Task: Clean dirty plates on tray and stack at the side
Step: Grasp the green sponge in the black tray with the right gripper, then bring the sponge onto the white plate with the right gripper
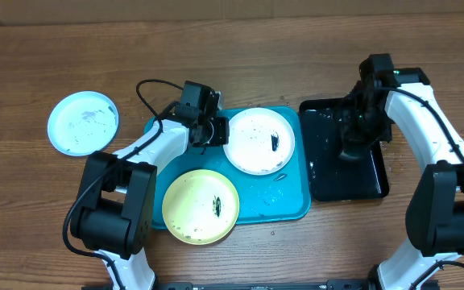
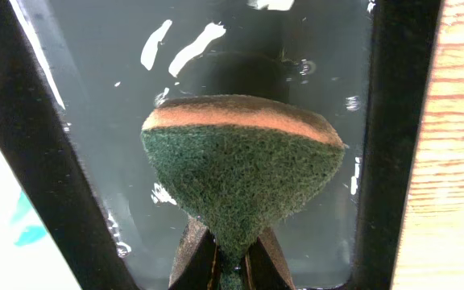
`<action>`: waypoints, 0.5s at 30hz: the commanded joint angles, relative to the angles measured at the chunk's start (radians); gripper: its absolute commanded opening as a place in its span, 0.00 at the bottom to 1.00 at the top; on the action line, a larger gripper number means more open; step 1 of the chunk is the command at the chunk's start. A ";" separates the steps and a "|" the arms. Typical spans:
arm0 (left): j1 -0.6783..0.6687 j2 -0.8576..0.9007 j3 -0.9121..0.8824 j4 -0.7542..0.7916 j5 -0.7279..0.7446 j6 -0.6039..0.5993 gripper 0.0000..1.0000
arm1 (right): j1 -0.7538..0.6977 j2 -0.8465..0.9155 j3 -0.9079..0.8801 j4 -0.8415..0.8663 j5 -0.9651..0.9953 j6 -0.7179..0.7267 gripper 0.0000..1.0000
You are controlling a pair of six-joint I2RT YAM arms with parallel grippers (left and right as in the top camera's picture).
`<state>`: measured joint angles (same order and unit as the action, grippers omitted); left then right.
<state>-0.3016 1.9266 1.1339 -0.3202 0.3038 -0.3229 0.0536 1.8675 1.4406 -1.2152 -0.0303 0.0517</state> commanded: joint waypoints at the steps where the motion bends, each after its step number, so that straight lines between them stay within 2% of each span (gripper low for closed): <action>1: -0.006 0.010 -0.003 0.003 -0.007 -0.006 0.04 | 0.015 -0.024 0.028 0.006 -0.012 -0.009 0.04; 6: -0.010 0.010 -0.003 -0.020 -0.007 -0.007 0.04 | 0.034 -0.024 0.038 0.001 0.056 -0.009 0.04; 15: -0.012 0.010 -0.003 -0.022 -0.007 -0.007 0.04 | 0.048 -0.024 0.138 -0.037 0.000 -0.008 0.04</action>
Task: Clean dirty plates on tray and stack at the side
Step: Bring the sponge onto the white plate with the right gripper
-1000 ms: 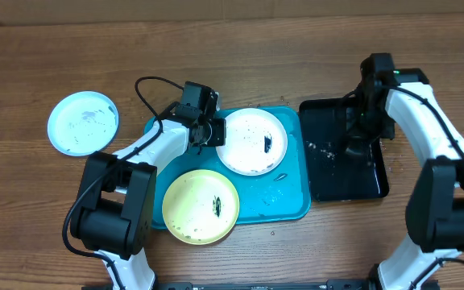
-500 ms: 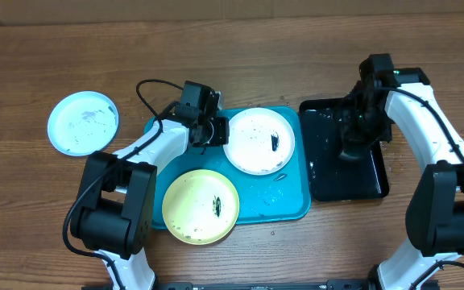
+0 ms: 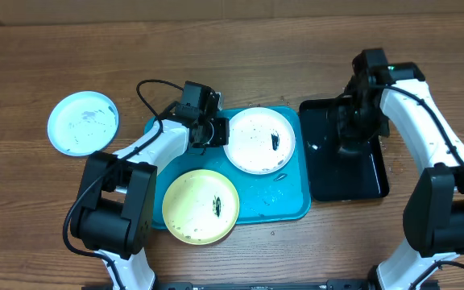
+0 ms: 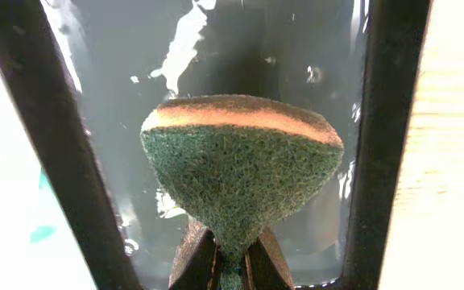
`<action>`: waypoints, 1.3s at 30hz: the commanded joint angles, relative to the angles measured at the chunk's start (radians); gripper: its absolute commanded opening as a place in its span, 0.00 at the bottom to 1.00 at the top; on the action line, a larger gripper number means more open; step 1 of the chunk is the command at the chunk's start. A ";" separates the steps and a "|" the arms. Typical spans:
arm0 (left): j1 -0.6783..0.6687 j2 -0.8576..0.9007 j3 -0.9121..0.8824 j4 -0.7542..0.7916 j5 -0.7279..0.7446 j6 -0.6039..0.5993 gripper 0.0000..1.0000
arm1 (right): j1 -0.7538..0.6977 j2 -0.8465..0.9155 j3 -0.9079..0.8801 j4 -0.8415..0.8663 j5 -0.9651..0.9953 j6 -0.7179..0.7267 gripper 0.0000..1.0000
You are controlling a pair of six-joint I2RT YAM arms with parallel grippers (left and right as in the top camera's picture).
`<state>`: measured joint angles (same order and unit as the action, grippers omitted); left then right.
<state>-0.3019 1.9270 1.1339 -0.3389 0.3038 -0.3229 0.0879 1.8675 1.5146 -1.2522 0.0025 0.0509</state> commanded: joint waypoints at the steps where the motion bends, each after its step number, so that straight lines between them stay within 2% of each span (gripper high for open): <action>1: -0.012 0.010 -0.003 -0.003 -0.007 -0.007 0.04 | 0.020 -0.024 0.084 -0.003 -0.052 -0.006 0.04; 10: -0.013 0.010 -0.003 -0.003 -0.007 -0.007 0.04 | 0.148 -0.024 0.230 -0.015 -0.321 0.025 0.04; 14: -0.013 0.010 -0.003 -0.003 -0.007 -0.007 0.04 | 0.240 -0.023 0.208 0.056 -0.299 0.076 0.04; 20: -0.013 0.010 -0.003 -0.005 -0.007 -0.007 0.04 | 0.351 0.005 0.159 0.127 -0.089 0.171 0.04; 23: -0.013 0.010 -0.003 -0.005 -0.007 -0.007 0.04 | 0.383 0.027 0.122 0.185 -0.053 0.186 0.04; 39: -0.013 0.010 -0.003 -0.008 -0.007 -0.007 0.04 | 0.372 0.202 0.115 0.227 0.027 0.195 0.04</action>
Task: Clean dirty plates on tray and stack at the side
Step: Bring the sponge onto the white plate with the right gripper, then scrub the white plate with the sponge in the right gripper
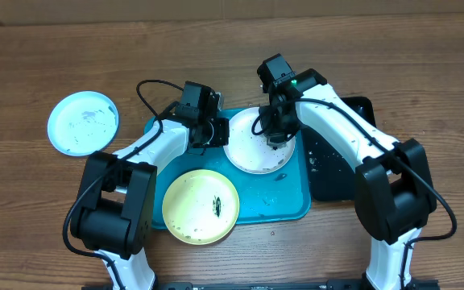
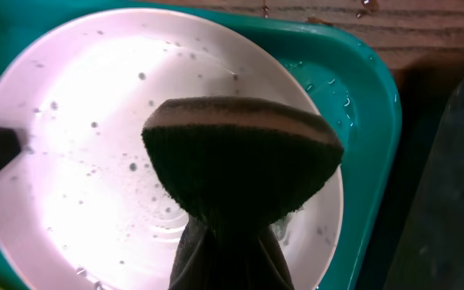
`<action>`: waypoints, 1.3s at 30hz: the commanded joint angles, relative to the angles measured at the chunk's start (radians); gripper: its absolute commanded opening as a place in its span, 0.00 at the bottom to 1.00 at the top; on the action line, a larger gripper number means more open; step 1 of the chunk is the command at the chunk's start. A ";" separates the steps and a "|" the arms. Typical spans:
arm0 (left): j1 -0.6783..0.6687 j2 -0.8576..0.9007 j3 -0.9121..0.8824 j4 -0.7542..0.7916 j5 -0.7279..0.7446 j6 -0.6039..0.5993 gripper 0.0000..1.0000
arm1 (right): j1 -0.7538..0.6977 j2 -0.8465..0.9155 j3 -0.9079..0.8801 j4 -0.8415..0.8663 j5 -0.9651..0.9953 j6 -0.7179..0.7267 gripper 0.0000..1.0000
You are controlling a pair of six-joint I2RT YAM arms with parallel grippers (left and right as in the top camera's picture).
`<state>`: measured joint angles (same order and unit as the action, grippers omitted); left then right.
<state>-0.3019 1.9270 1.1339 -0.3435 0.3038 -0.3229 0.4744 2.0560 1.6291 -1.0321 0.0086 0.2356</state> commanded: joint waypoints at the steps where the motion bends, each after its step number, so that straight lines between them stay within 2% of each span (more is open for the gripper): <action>1: -0.013 0.010 -0.003 -0.004 -0.007 -0.007 0.04 | -0.018 0.021 0.000 0.006 0.021 0.019 0.04; 10: -0.013 0.010 -0.003 -0.003 -0.007 -0.007 0.04 | -0.038 0.048 -0.012 0.011 0.005 0.031 0.04; 22: -0.013 0.010 -0.003 -0.003 -0.007 -0.007 0.04 | -0.039 0.048 -0.150 0.130 -0.042 0.081 0.03; 33: -0.013 0.010 -0.003 0.002 0.003 -0.007 0.04 | -0.031 0.049 -0.328 0.357 -0.422 0.119 0.04; 39: -0.013 0.010 -0.003 0.004 0.003 -0.007 0.04 | -0.001 0.049 -0.349 0.432 -0.552 0.129 0.04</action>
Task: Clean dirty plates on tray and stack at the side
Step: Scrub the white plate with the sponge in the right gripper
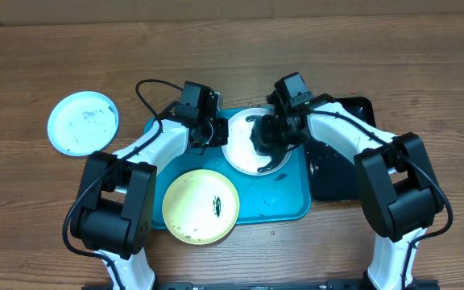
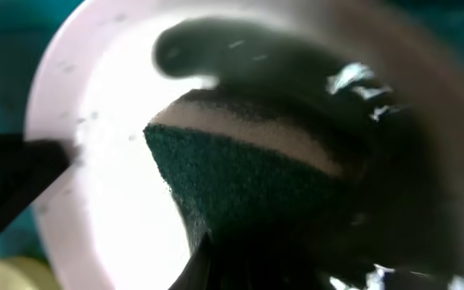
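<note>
A white plate (image 1: 242, 155) lies at the back of the teal tray (image 1: 290, 203). My right gripper (image 1: 269, 138) is shut on a green and orange sponge (image 2: 248, 173), which presses down on the white plate (image 2: 111, 201); the wrist view is blurred. The right gripper (image 2: 232, 270) shows only as dark fingers under the sponge. My left gripper (image 1: 209, 130) sits at the plate's left rim, and one of its dark fingers (image 2: 6, 173) lies on that rim. A yellow plate (image 1: 200, 206) with a dark smear lies at the tray's front left.
A light blue plate (image 1: 82, 122) with faint specks lies on the wooden table, left of the tray. A black basin (image 1: 353, 173) with water stands right of the tray. Water drops lie on the tray near the white plate.
My right gripper has come down from just above the white plate onto it, and the sponge now covers the spot where the dark smear was. The left gripper has stayed at the rim.
The sponge first hung in my right gripper over the water in the black basin, and still did half a second later. Then it was above the white plate on the tray. Now it presses on that plate. The left gripper stayed at the plate's rim throughout.
</note>
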`<action>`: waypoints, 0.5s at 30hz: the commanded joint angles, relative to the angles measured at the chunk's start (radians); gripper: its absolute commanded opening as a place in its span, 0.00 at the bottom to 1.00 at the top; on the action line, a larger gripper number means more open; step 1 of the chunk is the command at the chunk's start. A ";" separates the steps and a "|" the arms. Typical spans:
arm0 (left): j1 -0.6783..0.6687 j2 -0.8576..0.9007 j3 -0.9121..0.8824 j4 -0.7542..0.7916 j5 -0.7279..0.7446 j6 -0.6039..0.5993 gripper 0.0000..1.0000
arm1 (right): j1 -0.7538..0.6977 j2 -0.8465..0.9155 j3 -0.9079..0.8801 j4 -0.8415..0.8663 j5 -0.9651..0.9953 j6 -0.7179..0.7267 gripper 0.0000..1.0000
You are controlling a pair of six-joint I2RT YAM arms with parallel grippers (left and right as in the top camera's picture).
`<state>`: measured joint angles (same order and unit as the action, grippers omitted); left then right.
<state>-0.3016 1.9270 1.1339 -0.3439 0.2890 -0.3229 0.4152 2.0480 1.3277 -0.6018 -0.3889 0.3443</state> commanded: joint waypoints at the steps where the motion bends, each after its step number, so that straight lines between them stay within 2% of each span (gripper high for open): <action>1: -0.013 0.010 -0.003 0.005 0.018 -0.007 0.04 | 0.063 0.057 -0.048 0.019 -0.171 0.031 0.04; 6: -0.013 0.010 -0.003 0.005 0.018 -0.006 0.04 | 0.064 0.057 -0.032 0.087 -0.227 0.053 0.04; 15: -0.013 0.010 -0.003 0.005 0.018 -0.007 0.04 | 0.030 0.050 0.069 0.049 -0.234 0.053 0.04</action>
<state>-0.3016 1.9270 1.1339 -0.3431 0.2890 -0.3229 0.4553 2.0876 1.3624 -0.5526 -0.5892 0.3927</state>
